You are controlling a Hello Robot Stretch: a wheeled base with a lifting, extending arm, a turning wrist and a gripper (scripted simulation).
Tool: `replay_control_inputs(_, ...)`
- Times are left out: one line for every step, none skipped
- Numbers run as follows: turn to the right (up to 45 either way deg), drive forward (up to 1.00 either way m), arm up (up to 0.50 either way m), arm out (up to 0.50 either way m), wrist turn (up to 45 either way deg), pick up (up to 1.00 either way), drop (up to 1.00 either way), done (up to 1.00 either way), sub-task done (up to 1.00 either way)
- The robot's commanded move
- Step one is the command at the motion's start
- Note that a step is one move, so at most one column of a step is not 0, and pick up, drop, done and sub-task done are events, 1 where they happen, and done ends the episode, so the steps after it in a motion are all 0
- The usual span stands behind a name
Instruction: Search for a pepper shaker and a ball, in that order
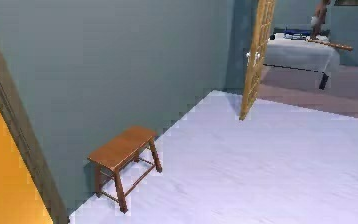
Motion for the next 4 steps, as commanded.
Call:
replay_control_inputs(-45.0,0.00,0.00,0.00,0.0,0.00,0.00,0.00,0.00)
replay_control_inputs(-6.0,0.00,0.00,0.00,0.0,0.00,0.00,0.00,0.00)
replay_control_inputs(0.0,1.00,0.00,0.00,0.0,0.00,0.00,0.00,0.00)
replay_control_inputs(-18.0,0.00,0.00,0.00,0.0,0.00,0.00,0.00,0.00)
